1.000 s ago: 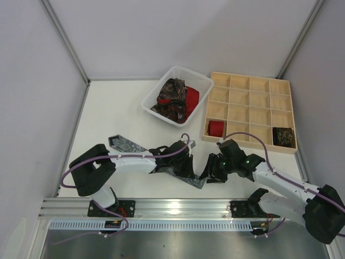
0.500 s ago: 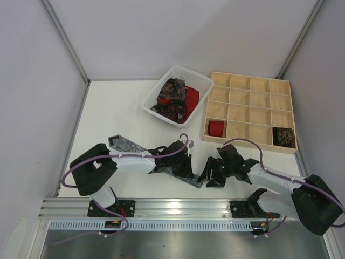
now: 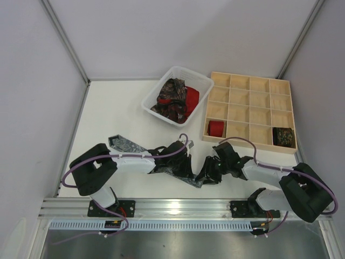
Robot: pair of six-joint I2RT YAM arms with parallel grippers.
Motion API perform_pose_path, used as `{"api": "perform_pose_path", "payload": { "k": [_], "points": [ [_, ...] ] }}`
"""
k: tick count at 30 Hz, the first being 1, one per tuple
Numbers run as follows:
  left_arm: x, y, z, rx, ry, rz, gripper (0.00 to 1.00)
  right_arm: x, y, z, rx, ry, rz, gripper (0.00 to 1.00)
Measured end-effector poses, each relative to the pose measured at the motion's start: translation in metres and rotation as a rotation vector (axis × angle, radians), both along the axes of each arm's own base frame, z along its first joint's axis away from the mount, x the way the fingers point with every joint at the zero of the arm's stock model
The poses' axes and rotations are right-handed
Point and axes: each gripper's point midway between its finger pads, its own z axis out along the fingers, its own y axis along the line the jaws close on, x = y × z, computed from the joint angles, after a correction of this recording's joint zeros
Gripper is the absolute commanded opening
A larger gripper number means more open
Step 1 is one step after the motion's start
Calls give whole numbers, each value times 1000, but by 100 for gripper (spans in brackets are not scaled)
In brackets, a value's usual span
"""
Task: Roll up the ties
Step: Roll the tie
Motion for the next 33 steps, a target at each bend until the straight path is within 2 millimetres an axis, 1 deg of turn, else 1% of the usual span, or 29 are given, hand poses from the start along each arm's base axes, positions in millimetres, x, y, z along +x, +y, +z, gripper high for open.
{"api": "perform_pose_path", "payload": {
  "k": [1, 4, 5, 6, 7, 10, 15, 19, 20, 23, 26, 28, 31, 33],
  "points": [
    [0, 0, 0, -2, -1, 0, 15, 0, 0, 0, -6, 1, 5, 37],
    [0, 0, -1, -5, -2, 0, 15, 3, 1, 3, -25, 1, 30, 20],
    [0, 0, -1, -7, -3, 0, 15, 3, 2, 3, -33, 1, 43, 11],
    [0, 1, -1, -9, -4, 1, 15, 4, 2, 4, -43, 3, 58, 7],
    [0, 1, 0, -10, -5, 1, 15, 4, 2, 4, -54, 10, 69, 0],
    [-1, 3, 2, -11, -8, 3, 15, 3, 1, 7, -87, 36, 98, 0],
    [-3, 8, 8, -11, -11, 4, 15, -6, -8, 10, -176, 128, 141, 0],
    [-2, 7, 22, -39, -29, 5, 15, -21, -23, 12, -259, 215, 154, 0],
    [-2, 7, 24, -45, -32, 4, 16, -26, -30, 12, -296, 242, 156, 0],
    [-3, 5, 26, -53, -35, 1, 16, -35, -46, 18, -391, 297, 154, 0],
    [-7, 2, 27, -61, -33, -6, 15, -34, -58, 29, -479, 319, 134, 0],
    [-13, -4, 27, -72, -30, -22, 15, -30, -62, 38, -517, 319, 120, 0],
    [-24, -13, 21, -72, -16, -49, 15, -23, -64, 49, -568, 319, 100, 0],
    [-29, -16, 14, -64, 0, -60, 15, -21, -66, 50, -605, 322, 101, 0]
  ]
}}
